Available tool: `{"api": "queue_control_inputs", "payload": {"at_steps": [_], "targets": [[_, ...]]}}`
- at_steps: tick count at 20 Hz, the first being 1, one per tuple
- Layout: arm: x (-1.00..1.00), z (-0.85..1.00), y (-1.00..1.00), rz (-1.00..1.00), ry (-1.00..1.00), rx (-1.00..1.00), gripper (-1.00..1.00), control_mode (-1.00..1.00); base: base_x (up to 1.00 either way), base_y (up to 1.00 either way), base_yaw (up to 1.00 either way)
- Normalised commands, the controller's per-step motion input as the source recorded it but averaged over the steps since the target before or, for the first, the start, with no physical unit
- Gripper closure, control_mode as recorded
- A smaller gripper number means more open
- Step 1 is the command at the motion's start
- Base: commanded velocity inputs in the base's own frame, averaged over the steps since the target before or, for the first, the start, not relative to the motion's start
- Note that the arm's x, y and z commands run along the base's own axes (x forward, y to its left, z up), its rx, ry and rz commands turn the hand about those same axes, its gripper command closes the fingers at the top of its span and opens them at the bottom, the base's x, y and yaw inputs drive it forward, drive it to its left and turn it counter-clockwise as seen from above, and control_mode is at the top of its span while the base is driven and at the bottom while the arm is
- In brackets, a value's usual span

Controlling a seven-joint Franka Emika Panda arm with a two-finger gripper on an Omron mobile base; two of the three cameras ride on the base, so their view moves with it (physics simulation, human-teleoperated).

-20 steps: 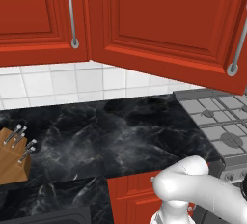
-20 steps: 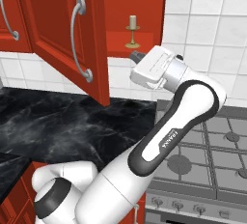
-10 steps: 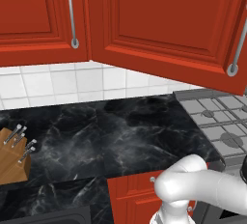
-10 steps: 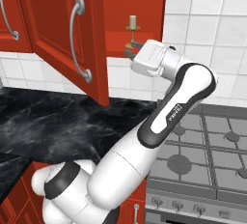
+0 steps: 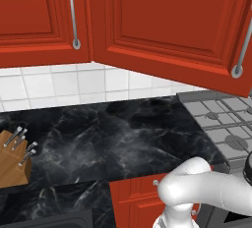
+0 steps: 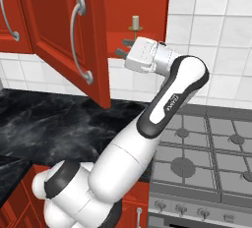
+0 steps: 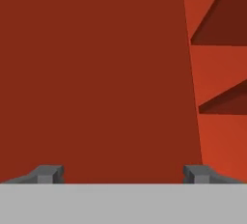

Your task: Get the candle and the wine from the cabinet and move them to the dining counter.

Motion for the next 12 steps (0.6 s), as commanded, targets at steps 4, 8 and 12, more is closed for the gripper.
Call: {"api": "queue_control_inputs", "payload": {"at_steps": [4,8,12], "targets": [[-0.33,-0.1,0.72,0.0,0.03,0.0,-1.0,-1.0,0.0,0.0,0.0],[-0.4,-0.19,0.85,-0.02,0.0,0.0,-1.0,-1.0,0.0,0.0,0.0],[-0.43,-0.06,0.78,-0.05,0.0,0.0,-1.0,-1.0,0.0,0.0,0.0]]}}
